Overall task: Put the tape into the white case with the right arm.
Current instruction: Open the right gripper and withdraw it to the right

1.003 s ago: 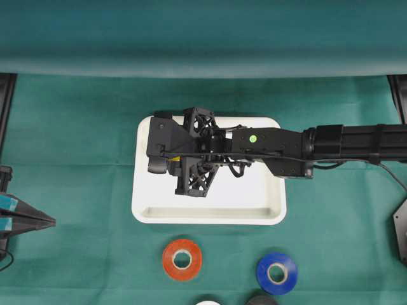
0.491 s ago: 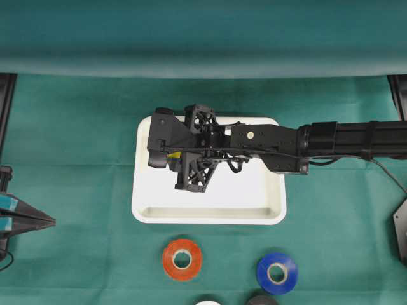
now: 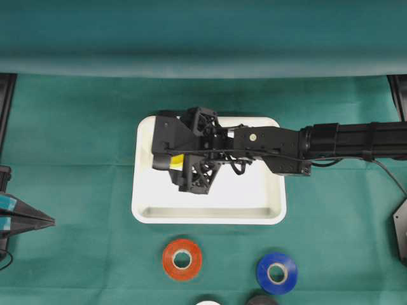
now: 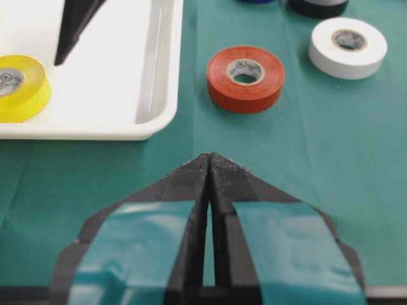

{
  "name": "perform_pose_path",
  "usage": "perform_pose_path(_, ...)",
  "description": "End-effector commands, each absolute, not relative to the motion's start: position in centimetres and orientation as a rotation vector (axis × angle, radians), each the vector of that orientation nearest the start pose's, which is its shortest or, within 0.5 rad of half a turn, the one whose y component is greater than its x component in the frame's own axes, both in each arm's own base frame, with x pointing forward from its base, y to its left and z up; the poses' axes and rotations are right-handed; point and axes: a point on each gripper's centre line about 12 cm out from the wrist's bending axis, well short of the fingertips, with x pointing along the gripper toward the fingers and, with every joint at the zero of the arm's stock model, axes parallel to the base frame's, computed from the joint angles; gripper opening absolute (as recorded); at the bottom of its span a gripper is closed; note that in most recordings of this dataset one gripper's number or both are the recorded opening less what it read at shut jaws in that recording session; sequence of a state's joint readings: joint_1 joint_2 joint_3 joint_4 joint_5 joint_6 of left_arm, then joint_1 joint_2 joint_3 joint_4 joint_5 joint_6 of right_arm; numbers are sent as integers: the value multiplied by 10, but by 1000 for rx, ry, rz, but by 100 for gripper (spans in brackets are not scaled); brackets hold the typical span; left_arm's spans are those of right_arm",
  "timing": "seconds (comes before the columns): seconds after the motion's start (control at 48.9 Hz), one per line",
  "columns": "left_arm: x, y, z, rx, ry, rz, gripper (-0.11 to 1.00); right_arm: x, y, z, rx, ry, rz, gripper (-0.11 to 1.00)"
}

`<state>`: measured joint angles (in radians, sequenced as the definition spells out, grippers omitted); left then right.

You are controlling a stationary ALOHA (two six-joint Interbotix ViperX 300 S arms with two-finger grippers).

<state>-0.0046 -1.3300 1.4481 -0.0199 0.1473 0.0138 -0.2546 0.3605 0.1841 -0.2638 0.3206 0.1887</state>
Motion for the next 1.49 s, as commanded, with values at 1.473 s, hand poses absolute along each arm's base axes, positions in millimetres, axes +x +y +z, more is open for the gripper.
perform_pose_path(1.473, 132, 4, 194, -12, 219, 33, 0, 192, -51, 172, 84, 559, -261, 70)
